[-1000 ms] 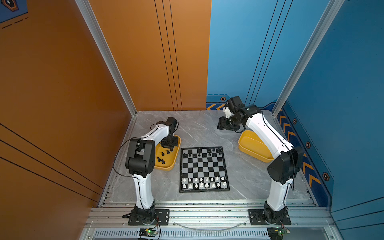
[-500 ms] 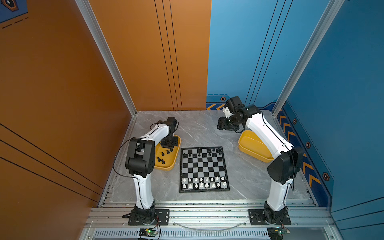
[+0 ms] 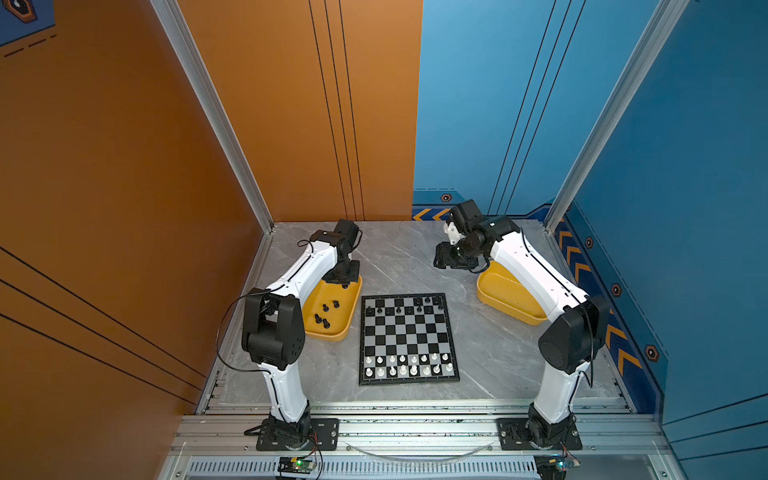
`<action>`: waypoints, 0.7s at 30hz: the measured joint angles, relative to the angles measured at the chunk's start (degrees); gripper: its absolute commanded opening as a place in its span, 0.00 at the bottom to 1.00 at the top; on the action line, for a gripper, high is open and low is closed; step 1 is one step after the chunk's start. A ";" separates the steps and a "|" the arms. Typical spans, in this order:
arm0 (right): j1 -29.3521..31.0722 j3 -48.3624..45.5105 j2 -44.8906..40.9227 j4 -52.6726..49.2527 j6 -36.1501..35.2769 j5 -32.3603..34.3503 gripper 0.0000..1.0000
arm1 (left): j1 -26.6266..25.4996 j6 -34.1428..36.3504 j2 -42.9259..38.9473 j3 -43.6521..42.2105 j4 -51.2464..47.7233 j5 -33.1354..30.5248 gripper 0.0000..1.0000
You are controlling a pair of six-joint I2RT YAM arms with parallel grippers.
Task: Set up the chess pieces on the board
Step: 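Lift the black piece and carry it over the board's farthest row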
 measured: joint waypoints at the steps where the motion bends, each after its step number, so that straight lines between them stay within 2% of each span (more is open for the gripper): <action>1: 0.02 -0.72 -0.94 0.02 0.00 0.28 0.62 | -0.96 -0.20 0.00 0.24 -0.33 -0.09 0.04; 11: -0.72 -8.37 -9.03 0.09 -0.26 0.81 0.62 | -10.64 -2.75 0.81 6.10 -1.25 -0.20 0.03; 21: -4.57 -15.50 -16.61 0.09 -0.50 0.79 0.63 | -16.20 -4.96 8.68 7.72 -1.27 -0.17 0.02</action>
